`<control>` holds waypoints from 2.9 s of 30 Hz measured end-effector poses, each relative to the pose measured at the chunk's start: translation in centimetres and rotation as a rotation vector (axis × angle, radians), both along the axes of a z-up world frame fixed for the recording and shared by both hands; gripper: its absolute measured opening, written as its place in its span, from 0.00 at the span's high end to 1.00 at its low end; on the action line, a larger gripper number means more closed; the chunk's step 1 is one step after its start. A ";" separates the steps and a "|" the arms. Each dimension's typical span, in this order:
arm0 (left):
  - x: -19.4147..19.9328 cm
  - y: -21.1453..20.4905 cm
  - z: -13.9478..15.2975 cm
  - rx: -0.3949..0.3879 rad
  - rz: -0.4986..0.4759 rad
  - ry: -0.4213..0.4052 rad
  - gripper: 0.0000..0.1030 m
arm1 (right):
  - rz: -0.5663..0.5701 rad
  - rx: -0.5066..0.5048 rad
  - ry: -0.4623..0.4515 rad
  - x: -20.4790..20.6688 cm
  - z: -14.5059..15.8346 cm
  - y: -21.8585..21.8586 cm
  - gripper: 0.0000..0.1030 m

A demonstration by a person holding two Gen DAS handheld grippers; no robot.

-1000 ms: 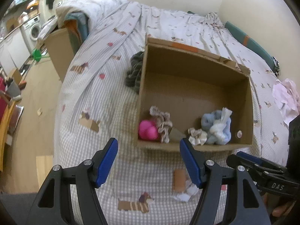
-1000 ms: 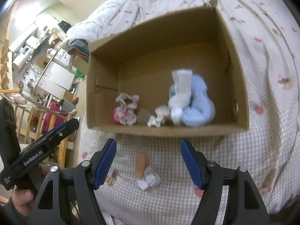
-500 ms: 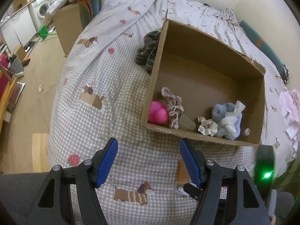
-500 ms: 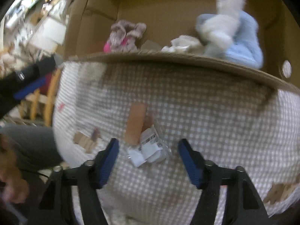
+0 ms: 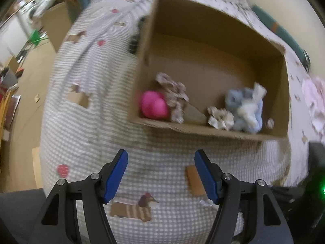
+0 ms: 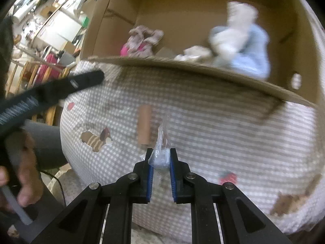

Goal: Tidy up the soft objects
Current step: 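Close the right gripper on the clear plastic bag while the left grasps the tan cardboard tube, then lift and carry the tube and plastic bag over the box with both grippers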

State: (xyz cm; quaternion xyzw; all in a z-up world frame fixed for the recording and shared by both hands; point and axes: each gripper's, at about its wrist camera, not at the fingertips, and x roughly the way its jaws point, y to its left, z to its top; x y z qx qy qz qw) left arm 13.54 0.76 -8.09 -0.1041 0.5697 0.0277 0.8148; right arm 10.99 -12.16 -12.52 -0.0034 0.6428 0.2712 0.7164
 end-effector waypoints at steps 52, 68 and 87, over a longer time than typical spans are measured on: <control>-3.0 1.5 7.2 -0.045 -0.114 -0.092 0.96 | -0.214 0.155 -0.242 -1.2 10.7 -4.7 0.85; 3.0 0.5 12.0 -0.008 -0.163 -0.221 0.96 | -0.244 0.226 -0.353 4.0 14.1 -4.8 0.85; 6.4 1.8 5.8 -0.013 -0.100 -0.202 0.96 | -0.283 0.231 -0.319 7.7 7.7 -4.9 0.85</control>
